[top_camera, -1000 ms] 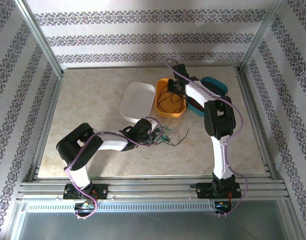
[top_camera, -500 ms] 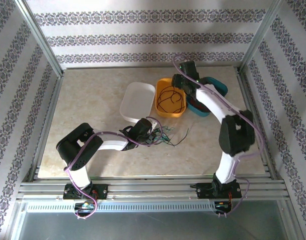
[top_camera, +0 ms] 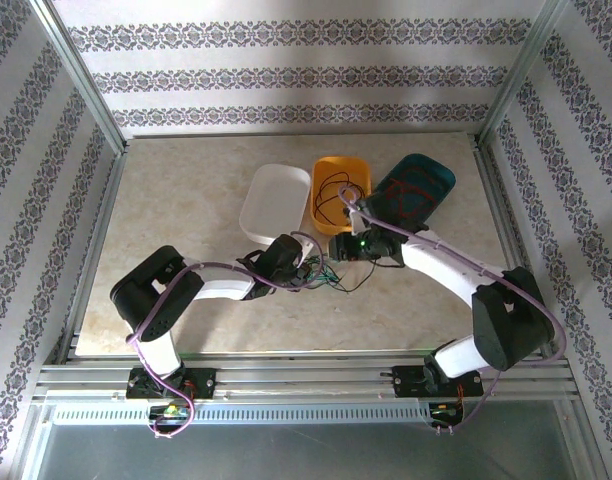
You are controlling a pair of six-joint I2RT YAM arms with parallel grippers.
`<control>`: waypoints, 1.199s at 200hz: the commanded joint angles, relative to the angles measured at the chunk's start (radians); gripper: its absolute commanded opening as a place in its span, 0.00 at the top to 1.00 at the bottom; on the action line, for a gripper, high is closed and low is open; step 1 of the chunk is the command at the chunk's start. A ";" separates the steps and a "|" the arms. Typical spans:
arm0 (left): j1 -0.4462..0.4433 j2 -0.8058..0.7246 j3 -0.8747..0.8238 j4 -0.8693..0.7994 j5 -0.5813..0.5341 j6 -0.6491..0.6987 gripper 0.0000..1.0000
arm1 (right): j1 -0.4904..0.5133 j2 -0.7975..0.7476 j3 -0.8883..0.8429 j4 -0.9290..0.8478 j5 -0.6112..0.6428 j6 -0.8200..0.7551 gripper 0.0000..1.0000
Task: Untangle the cables
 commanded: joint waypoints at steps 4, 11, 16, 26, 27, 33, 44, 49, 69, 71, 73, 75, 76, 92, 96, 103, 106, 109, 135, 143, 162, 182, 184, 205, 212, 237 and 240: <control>0.020 -0.027 -0.012 -0.018 0.025 -0.014 1.00 | 0.049 0.011 -0.016 -0.042 -0.081 -0.040 0.53; 0.020 -0.027 -0.009 -0.019 0.028 -0.014 1.00 | 0.061 0.018 -0.014 -0.049 -0.073 -0.045 0.53; 0.022 -0.027 -0.008 -0.022 0.029 -0.014 1.00 | 0.070 0.027 -0.014 -0.055 -0.067 -0.050 0.53; 0.022 -0.027 -0.004 -0.026 0.032 -0.013 1.00 | 0.088 0.041 -0.011 -0.065 -0.043 -0.059 0.53; 0.022 -0.027 -0.005 -0.027 0.032 -0.013 1.00 | 0.090 0.043 -0.011 -0.066 -0.041 -0.060 0.52; 0.022 -0.029 -0.003 -0.029 0.033 -0.012 1.00 | 0.097 0.054 -0.007 -0.072 -0.031 -0.067 0.52; 0.022 -0.030 -0.002 -0.030 0.034 -0.012 1.00 | 0.107 0.076 0.001 -0.087 -0.015 -0.081 0.53; 0.022 -0.031 -0.002 -0.032 0.034 -0.012 1.00 | 0.111 0.090 0.005 -0.095 0.002 -0.082 0.53; 0.022 -0.035 -0.004 -0.035 0.034 -0.012 1.00 | 0.115 0.120 0.008 -0.102 0.047 -0.085 0.54; 0.022 -0.035 -0.005 -0.035 0.034 -0.012 1.00 | 0.115 0.122 0.009 -0.102 0.051 -0.084 0.54; 0.022 -0.035 -0.005 -0.034 0.034 -0.012 1.00 | 0.116 0.124 0.008 -0.102 0.055 -0.084 0.54; 0.022 -0.036 -0.006 -0.033 0.034 -0.012 1.00 | 0.116 0.126 0.007 -0.101 0.058 -0.084 0.54; 0.022 -0.037 -0.007 -0.033 0.034 -0.013 1.00 | 0.116 0.127 0.008 -0.101 0.058 -0.084 0.55; 0.022 -0.039 -0.011 -0.031 0.033 -0.016 1.00 | 0.115 0.141 0.007 -0.096 0.076 -0.083 0.58; 0.022 -0.040 -0.012 -0.030 0.033 -0.015 1.00 | 0.115 0.144 0.007 -0.094 0.077 -0.081 0.59; 0.022 -0.039 -0.013 -0.031 0.033 -0.015 1.00 | 0.117 0.149 0.004 -0.089 0.079 -0.080 0.64; 0.022 -0.038 -0.012 -0.030 0.032 -0.015 1.00 | 0.117 0.151 0.003 -0.087 0.082 -0.078 0.66; 0.022 -0.038 -0.012 -0.030 0.031 -0.015 1.00 | 0.116 0.152 0.003 -0.085 0.083 -0.078 0.68; 0.022 -0.036 -0.011 -0.030 0.028 -0.015 1.00 | 0.117 0.151 -0.006 -0.077 0.100 -0.067 0.88; 0.022 -0.035 -0.011 -0.030 0.029 -0.015 1.00 | 0.116 0.144 -0.012 -0.077 0.111 -0.064 0.91; 0.022 -0.033 -0.011 -0.029 0.025 -0.017 1.00 | 0.113 0.112 -0.030 -0.074 0.143 -0.051 0.95; 0.022 -0.031 -0.014 -0.027 0.017 -0.016 1.00 | 0.092 0.053 -0.050 -0.078 0.194 -0.020 0.98; 0.022 -0.031 -0.016 -0.027 0.016 -0.016 1.00 | 0.088 0.045 -0.053 -0.079 0.201 -0.015 0.98; 0.022 -0.028 -0.023 -0.024 0.010 -0.017 1.00 | 0.032 -0.041 -0.074 -0.090 0.258 0.040 0.99; 0.022 -0.027 -0.026 -0.023 0.008 -0.018 1.00 | 0.006 -0.072 -0.082 -0.090 0.275 0.061 0.99; 0.023 -0.024 -0.036 -0.015 0.000 -0.020 1.00 | -0.095 -0.172 -0.104 -0.088 0.314 0.135 1.00; 0.022 -0.024 -0.037 -0.015 -0.001 -0.021 1.00 | -0.106 -0.183 -0.106 -0.086 0.314 0.142 1.00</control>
